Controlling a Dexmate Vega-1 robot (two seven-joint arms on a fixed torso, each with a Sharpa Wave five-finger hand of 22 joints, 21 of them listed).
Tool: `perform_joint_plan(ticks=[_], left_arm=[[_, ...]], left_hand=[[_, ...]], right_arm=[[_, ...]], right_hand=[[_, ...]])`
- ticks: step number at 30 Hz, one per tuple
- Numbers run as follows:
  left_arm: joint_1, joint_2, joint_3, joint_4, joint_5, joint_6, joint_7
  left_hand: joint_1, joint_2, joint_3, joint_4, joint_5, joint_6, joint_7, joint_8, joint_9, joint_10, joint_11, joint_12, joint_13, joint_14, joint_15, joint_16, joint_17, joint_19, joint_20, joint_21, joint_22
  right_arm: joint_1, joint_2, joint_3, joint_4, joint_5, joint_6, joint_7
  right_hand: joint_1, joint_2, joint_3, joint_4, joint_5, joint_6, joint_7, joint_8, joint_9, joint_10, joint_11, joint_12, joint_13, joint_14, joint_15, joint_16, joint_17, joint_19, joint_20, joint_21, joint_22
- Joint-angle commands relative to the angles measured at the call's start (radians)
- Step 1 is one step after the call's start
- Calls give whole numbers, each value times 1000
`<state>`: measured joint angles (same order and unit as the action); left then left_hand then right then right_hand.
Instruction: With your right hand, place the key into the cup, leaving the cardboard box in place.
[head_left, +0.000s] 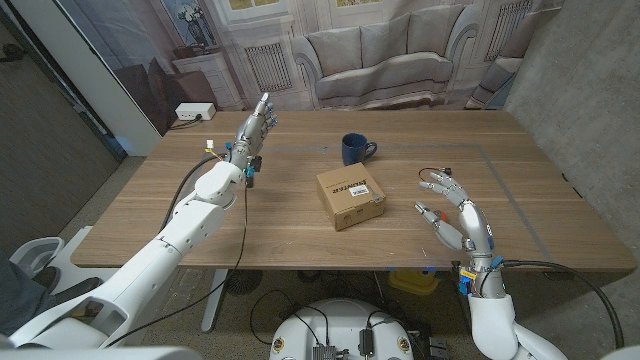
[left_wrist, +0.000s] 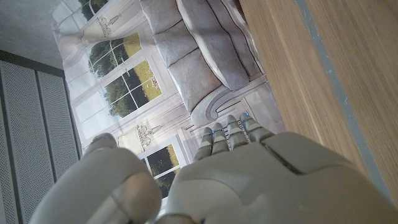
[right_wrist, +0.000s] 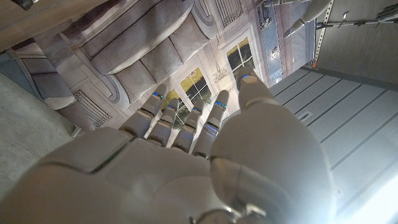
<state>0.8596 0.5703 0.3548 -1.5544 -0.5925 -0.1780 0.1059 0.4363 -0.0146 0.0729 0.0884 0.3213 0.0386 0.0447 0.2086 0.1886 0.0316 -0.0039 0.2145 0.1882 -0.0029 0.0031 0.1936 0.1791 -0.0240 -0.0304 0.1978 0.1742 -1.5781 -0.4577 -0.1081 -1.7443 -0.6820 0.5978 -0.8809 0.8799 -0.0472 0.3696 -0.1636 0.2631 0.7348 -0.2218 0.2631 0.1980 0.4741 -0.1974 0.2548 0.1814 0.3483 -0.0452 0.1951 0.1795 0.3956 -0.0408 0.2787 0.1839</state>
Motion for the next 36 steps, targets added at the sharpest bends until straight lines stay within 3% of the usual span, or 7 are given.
perform_joint_plan(ticks=[1, 15, 36], left_arm=[[16, 0, -6, -13, 2, -9, 13], [9, -16, -5, 6, 5, -35, 11], [-5, -31, -13, 41, 0, -65, 3]], left_hand=[[7, 4, -9, 1, -3, 7, 4, -2, 1, 7, 3, -2, 5, 2, -1, -2, 5, 0, -9, 1, 4], [8, 5, -11, 2, -4, 7, 3, -3, 1, 7, 1, -3, 5, 3, -2, -3, 5, 0, -9, 1, 4], [9, 7, -15, 2, -4, 8, 3, -4, 1, 11, 1, -3, 5, 4, -3, -3, 5, 0, -10, 0, 4]], right_arm=[[28, -93, -92, -5, -91, -147, -135], [101, -208, -211, 1, -115, -308, -188], [168, -317, -341, -10, -144, -535, -212]], right_hand=[[10, 4, -8, 6, 4, 13, -2, -1, 1, 3, -9, -1, 4, 11, -107, -1, 3, 10, -93, -3, 4], [19, 7, -21, 12, 7, 25, -2, -4, 1, 1, -10, -6, 4, 14, -111, 0, 5, 13, -98, -6, 5], [57, 15, -35, 9, 15, 40, -3, -12, 1, -17, -14, -18, 4, 14, -127, -2, 5, 12, -113, -13, 6]])
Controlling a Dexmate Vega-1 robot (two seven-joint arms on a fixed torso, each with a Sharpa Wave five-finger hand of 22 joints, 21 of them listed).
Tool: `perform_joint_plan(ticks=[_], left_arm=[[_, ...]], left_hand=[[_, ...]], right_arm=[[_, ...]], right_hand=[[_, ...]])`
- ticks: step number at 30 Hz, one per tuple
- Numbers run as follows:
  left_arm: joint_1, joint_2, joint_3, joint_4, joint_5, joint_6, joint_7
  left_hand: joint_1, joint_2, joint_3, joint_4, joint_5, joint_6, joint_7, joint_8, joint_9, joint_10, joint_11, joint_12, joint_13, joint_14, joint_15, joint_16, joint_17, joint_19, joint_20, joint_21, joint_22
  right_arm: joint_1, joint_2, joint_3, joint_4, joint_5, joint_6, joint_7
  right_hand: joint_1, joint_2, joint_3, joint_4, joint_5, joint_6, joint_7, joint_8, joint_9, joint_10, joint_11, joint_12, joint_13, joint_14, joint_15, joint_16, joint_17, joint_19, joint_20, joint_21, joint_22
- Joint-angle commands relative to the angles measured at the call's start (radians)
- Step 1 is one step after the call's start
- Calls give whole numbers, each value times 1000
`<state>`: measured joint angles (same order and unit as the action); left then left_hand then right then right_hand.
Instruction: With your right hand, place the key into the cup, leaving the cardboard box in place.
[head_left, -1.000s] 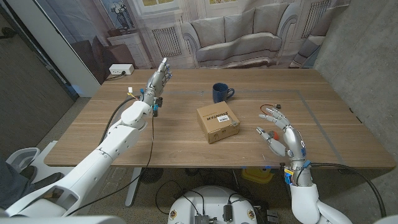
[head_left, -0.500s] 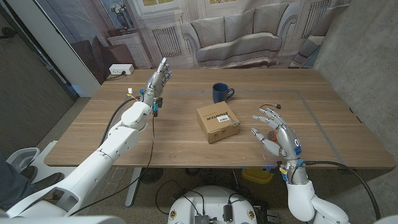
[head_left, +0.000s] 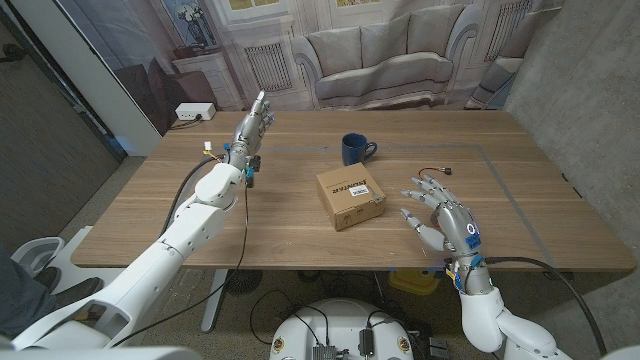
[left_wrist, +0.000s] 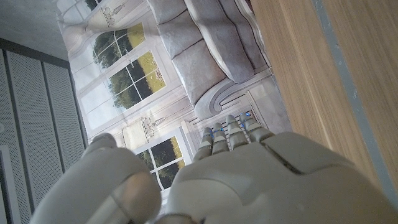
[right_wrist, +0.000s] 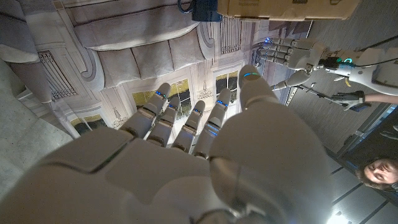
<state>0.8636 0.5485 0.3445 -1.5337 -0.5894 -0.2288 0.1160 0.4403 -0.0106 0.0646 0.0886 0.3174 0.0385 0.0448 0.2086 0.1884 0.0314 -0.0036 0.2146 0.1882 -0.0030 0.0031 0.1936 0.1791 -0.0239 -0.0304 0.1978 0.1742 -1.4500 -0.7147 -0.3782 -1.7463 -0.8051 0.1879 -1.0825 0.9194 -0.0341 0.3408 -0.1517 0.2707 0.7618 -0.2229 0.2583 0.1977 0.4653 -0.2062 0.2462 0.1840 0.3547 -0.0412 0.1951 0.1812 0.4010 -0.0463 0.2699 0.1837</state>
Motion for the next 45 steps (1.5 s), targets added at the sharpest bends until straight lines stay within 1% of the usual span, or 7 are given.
perform_joint_plan(ticks=[1, 10, 23, 36, 45], left_arm=[[-10, -9, -3, 21, -3, -15, -8], [-10, -6, -6, 17, -2, -14, -4], [12, 4, -22, -6, -5, -19, 12], [26, 1, -27, -3, -9, -27, 16], [21, 4, -28, 1, -12, -21, 13]], left_hand=[[5, 3, -7, 2, -1, 9, 3, -4, 2, 12, 1, -3, 5, 4, -3, -3, 5, 0, -10, 1, 4], [5, 4, -9, 2, -1, 11, 3, -4, 2, 11, -1, -3, 5, 5, -2, -2, 5, 0, -9, 1, 4], [6, 5, -11, 3, -1, 14, 4, -3, 2, 12, -2, -4, 5, 7, -3, -2, 5, 0, -9, 1, 4], [6, 6, -13, 3, -1, 17, 3, -3, 2, 15, -2, -4, 5, 8, -4, -2, 5, 0, -8, 1, 4], [7, 7, -15, 4, -2, 18, 3, -3, 2, 15, -1, -4, 5, 9, -3, -2, 5, 1, -8, 1, 4]], right_arm=[[44, -65, -76, -7, -19, -129, -11], [86, -98, -125, 5, -30, -177, -2], [178, -117, -206, 47, -68, -196, -8], [251, -127, -265, 79, -94, -193, -5], [294, -115, -301, 109, -109, -198, -9]], right_hand=[[18, 3, -7, -2, 8, 13, -2, -8, 2, -10, -6, -10, 2, 8, -133, -1, 4, 6, -110, -5, 6], [38, 8, -13, -3, 13, 19, -2, -12, 2, -12, -6, -13, 3, 14, -140, 0, 5, 8, -114, -7, 7], [54, 16, -13, 0, 21, 22, -2, -17, 2, -21, -7, -17, 4, 18, -138, -1, 7, 9, -115, -10, 7], [65, 19, -19, 6, 29, 9, -2, -30, 2, -41, -9, -27, 5, 13, -135, -2, 11, 4, -114, -15, 8], [70, 22, -24, 10, 35, 0, -2, -37, 2, -49, -8, -30, 6, 13, -130, -2, 14, 4, -108, -18, 9]])
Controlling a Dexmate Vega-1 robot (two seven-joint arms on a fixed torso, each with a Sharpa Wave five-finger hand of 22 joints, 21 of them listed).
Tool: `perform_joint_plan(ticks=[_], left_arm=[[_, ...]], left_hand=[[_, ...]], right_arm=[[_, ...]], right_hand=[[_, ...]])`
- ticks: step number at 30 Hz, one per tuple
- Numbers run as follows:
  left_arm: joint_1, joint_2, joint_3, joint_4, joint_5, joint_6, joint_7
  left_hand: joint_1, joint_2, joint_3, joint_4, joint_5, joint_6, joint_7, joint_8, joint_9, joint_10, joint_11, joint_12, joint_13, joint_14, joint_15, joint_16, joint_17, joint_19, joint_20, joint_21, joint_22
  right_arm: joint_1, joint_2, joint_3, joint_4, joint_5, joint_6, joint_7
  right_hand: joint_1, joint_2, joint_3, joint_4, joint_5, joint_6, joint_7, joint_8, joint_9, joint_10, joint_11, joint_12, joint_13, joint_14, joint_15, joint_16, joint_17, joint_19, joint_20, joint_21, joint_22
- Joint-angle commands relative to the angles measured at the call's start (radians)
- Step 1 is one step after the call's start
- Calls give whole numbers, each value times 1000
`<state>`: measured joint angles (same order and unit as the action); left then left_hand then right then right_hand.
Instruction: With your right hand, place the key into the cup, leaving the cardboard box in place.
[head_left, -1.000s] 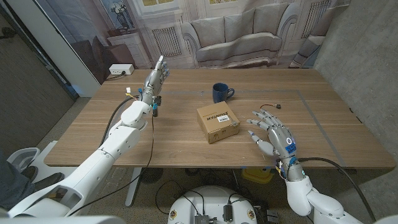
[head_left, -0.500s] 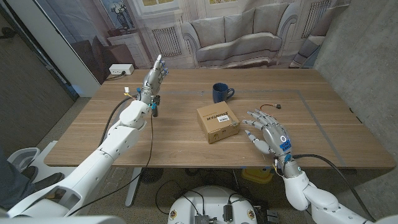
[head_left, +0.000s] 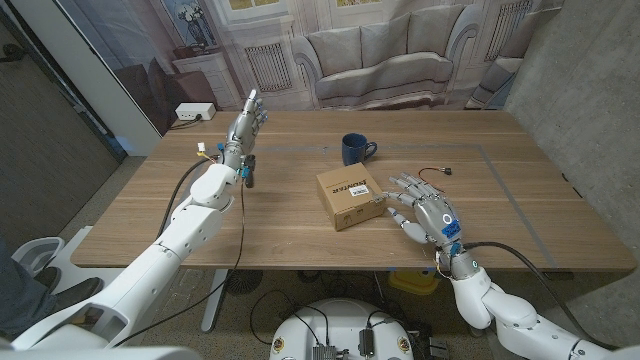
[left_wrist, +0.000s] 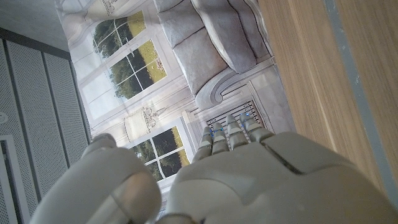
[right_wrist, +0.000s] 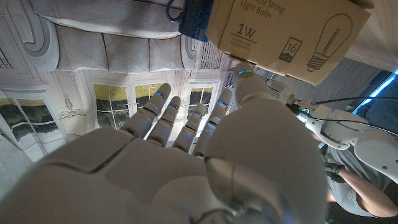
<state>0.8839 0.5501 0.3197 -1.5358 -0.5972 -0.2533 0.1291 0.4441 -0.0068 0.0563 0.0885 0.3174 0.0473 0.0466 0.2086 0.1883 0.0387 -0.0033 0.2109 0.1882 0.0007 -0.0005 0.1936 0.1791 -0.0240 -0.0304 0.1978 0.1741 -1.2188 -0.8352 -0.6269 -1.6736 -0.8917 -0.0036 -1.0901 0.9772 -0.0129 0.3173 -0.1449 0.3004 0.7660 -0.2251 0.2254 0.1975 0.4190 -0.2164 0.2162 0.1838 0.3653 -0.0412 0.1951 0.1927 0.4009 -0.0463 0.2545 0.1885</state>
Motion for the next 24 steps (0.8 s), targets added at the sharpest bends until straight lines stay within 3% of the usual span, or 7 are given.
perform_joint_plan(ticks=[1, 24], left_arm=[[0, 3, -3, 4, -5, 4, -1], [4, 14, -11, 2, -10, 14, 0]], left_hand=[[3, 3, -7, 4, -2, 9, 1, -3, 2, 8, -1, 0, 5, 5, 1, -2, 5, 1, -8, 1, 4], [4, 5, -11, 4, -2, 11, 2, -4, 2, 9, -3, -1, 5, 6, 0, -2, 5, 1, -8, 1, 4]], right_arm=[[67, 9, -56, 41, -23, -8, -3], [135, 30, -101, 90, 5, 10, -3]], right_hand=[[12, 1, -1, 3, 5, -5, 1, -5, 2, -3, 2, 0, 6, 2, -130, -2, 2, 4, -108, -3, 4], [6, 8, -14, 16, 10, -18, 0, -14, 2, -6, 3, -1, 7, 9, -126, 3, 6, 7, -102, -5, 5]])
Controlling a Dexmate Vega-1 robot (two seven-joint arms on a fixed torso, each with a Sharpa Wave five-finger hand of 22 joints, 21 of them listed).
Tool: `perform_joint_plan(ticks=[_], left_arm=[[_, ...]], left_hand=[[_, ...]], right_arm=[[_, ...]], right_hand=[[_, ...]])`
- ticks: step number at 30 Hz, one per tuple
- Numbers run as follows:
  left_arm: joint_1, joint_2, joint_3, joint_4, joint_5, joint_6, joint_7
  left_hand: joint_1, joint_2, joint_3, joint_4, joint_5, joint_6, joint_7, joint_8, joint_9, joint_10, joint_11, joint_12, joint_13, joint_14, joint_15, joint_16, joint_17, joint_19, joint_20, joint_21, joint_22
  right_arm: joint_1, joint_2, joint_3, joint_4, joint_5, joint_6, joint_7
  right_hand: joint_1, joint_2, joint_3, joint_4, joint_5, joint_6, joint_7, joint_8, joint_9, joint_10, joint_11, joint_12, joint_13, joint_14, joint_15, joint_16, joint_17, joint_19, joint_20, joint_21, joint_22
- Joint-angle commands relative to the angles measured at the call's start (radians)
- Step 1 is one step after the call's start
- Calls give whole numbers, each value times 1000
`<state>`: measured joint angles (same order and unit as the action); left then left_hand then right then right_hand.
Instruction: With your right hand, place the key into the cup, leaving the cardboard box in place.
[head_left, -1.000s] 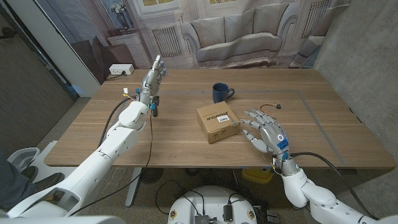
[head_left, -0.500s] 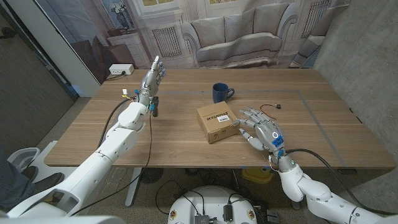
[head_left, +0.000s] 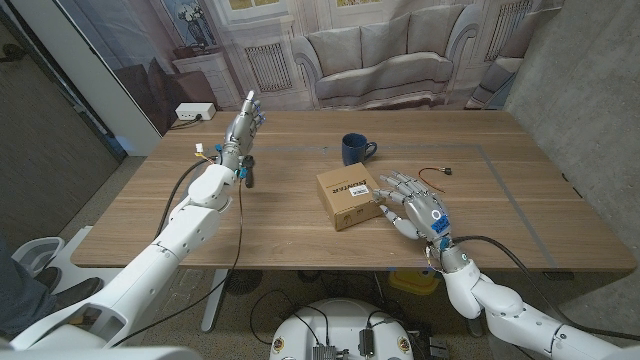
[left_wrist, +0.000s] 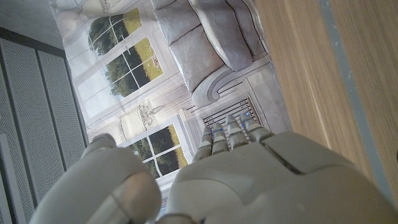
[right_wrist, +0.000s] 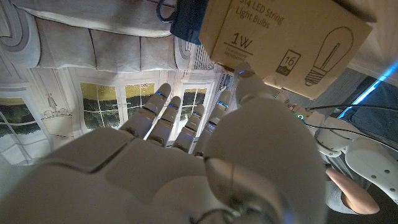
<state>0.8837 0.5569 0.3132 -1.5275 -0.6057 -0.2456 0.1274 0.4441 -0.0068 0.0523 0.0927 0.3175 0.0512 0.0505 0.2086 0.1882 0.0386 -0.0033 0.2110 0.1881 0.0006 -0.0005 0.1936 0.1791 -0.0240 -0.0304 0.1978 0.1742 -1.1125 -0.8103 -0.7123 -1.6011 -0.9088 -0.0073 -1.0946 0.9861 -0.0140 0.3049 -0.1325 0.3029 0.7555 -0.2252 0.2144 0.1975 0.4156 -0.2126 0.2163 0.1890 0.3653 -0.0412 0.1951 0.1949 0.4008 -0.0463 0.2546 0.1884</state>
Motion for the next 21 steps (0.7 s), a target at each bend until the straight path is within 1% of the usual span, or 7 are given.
perform_joint_plan(ticks=[1, 10, 21], left_arm=[[5, 8, -5, -8, -2, 6, 2], [11, 12, -8, -16, -4, 11, 5], [10, 11, -7, -3, -11, 16, 1]], left_hand=[[4, 5, -7, 0, -2, 7, -2, -4, 2, 9, -3, -1, 5, 6, 0, -2, 5, 1, -8, 1, 4], [4, 5, -8, 0, -2, 8, -1, -4, 2, 9, -4, -2, 5, 6, 1, -3, 5, 1, -8, 1, 4], [5, 6, -11, 1, -2, 8, -2, -5, 2, 9, -5, -2, 5, 6, 0, -3, 5, 1, -8, 1, 4]], right_arm=[[28, 4, -15, 17, 25, 13, 1], [34, 7, -25, 31, 27, 19, -3], [43, 11, -35, 38, 32, 24, 12]], right_hand=[[-3, 9, -2, 4, 8, -7, 0, -3, 2, -2, -1, -1, 2, 10, -126, 3, 4, 7, -102, -5, 5], [-7, 12, -6, 9, 9, -6, 0, -3, 3, 2, -1, 0, 2, 14, -128, 4, 5, 10, -100, -5, 5], [-9, 12, -11, 11, 10, -3, 0, -3, 4, 5, 0, 2, 2, 16, -125, 4, 5, 12, -98, -5, 6]])
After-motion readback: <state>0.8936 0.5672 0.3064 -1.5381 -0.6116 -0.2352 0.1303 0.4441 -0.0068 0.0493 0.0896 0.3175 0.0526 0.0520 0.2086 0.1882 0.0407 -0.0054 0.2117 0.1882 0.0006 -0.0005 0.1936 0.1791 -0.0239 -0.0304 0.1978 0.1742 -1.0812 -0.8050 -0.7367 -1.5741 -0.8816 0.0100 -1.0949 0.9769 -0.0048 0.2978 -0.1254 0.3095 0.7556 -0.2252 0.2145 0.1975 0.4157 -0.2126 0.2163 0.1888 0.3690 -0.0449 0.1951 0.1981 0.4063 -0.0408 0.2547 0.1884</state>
